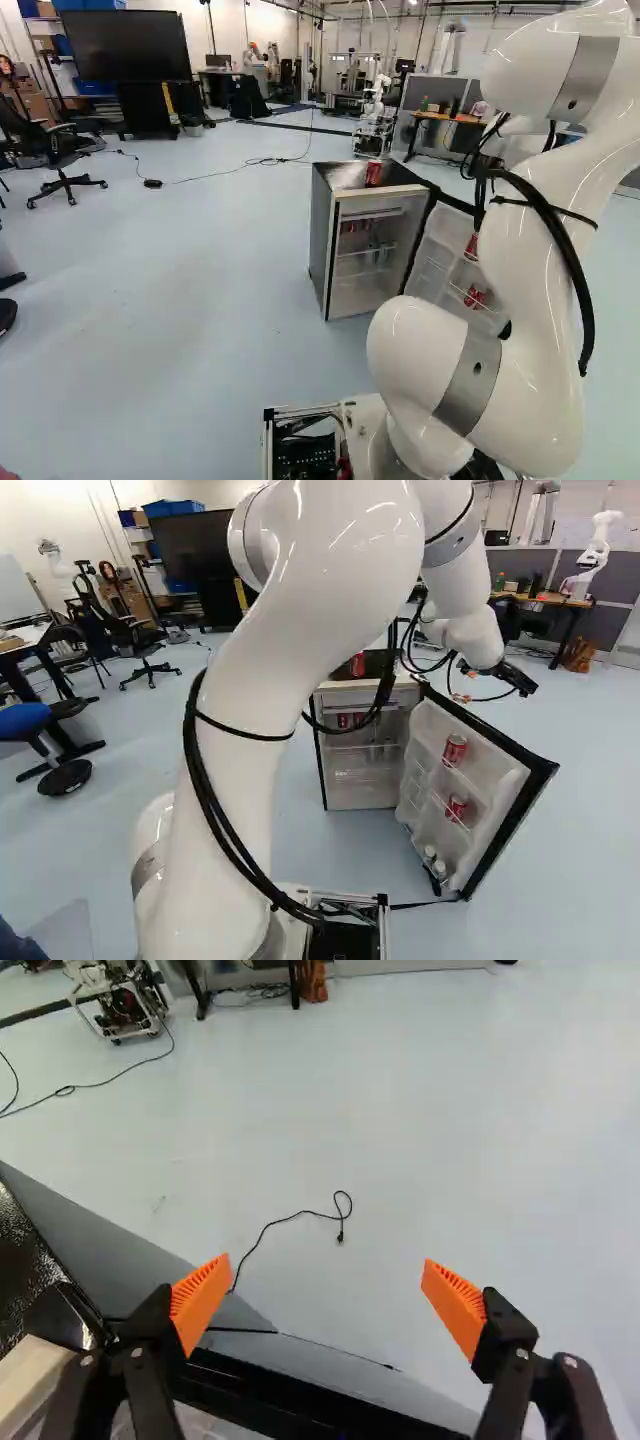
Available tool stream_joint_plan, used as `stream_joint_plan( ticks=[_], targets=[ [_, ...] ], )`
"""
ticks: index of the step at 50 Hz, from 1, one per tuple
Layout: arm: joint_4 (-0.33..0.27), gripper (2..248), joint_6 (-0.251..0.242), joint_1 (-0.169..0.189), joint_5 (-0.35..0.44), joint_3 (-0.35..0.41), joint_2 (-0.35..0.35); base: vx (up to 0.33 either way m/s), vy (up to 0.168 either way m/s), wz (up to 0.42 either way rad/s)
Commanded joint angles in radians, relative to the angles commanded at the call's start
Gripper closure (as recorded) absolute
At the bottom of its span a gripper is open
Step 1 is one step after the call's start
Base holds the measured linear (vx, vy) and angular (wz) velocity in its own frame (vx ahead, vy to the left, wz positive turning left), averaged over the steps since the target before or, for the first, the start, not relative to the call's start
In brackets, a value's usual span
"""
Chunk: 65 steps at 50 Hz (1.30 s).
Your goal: Grab a drink from the fridge
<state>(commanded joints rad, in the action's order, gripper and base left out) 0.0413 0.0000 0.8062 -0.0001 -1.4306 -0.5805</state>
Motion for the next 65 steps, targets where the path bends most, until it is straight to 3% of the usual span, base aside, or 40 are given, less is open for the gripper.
stream_joint_plan(
  ticks=[33,59,65],
  targets=[
    [-0.045,3,0.000,0.019,-0.347,-0.182,-0.094,0.000,0.000,0.000],
    [-0.080,3,0.000,0.033,-0.620,-0.350,-0.242,0.000,0.000,0.000],
    [-0.082,3,0.000,0.034,-0.651,-0.392,-0.270,0.000,0.000,0.000]
  ],
)
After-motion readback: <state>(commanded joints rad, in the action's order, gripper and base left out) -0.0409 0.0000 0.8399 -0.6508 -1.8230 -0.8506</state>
